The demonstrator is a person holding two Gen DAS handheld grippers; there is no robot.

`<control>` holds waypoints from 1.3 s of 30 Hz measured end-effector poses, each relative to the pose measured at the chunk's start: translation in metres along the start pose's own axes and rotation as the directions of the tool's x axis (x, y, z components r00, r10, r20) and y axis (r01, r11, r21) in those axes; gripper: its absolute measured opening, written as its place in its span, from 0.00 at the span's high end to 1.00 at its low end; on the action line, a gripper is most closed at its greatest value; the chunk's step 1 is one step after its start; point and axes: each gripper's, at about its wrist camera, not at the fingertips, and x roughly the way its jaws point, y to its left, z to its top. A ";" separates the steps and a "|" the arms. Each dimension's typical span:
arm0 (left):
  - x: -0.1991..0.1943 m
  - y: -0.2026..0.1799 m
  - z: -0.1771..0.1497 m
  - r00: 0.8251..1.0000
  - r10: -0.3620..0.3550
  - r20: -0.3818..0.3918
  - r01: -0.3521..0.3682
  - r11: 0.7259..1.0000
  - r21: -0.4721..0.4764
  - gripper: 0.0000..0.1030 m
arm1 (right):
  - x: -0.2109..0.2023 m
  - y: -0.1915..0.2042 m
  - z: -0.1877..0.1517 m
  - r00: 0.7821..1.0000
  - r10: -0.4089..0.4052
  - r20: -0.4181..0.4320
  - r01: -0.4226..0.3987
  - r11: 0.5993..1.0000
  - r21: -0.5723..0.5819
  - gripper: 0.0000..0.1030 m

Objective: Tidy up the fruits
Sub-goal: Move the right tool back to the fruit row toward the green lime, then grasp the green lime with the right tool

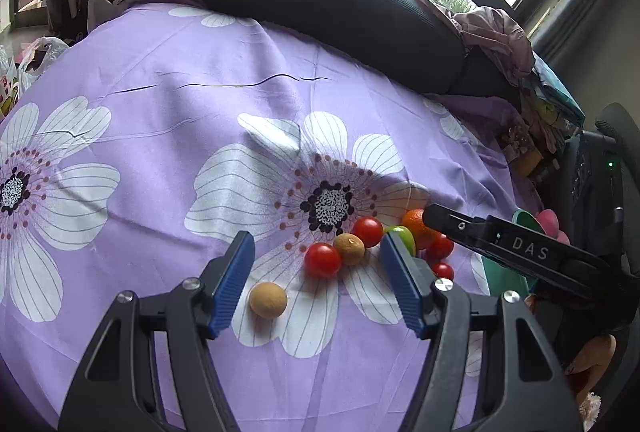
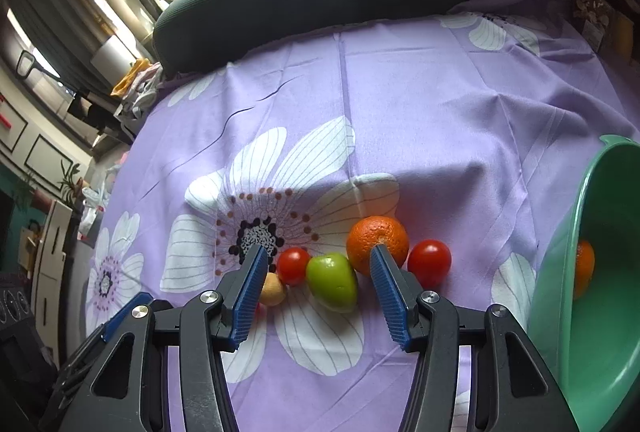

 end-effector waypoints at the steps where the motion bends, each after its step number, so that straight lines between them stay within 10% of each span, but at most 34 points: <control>1: 0.000 0.000 0.000 1.000 -0.004 -0.002 0.004 1.000 0.000 0.36 | 0.002 -0.001 0.000 1.000 0.001 -0.010 0.000 1.000 0.002 0.56; 22: -0.011 0.021 0.006 1.000 -0.017 -0.006 0.016 0.997 -0.072 0.36 | 0.046 0.014 -0.016 0.988 -0.134 -0.075 0.126 0.987 -0.102 0.65; 32: -0.006 0.016 0.003 1.000 -0.005 -0.026 0.003 0.999 -0.054 0.36 | 0.014 0.009 -0.051 0.989 0.067 -0.129 -0.073 0.996 -0.046 0.65; 39: 0.004 0.004 -0.003 0.998 0.000 -0.063 -0.001 1.000 -0.010 0.36 | 0.017 -0.003 -0.062 0.980 0.030 -0.196 -0.038 0.999 -0.038 0.65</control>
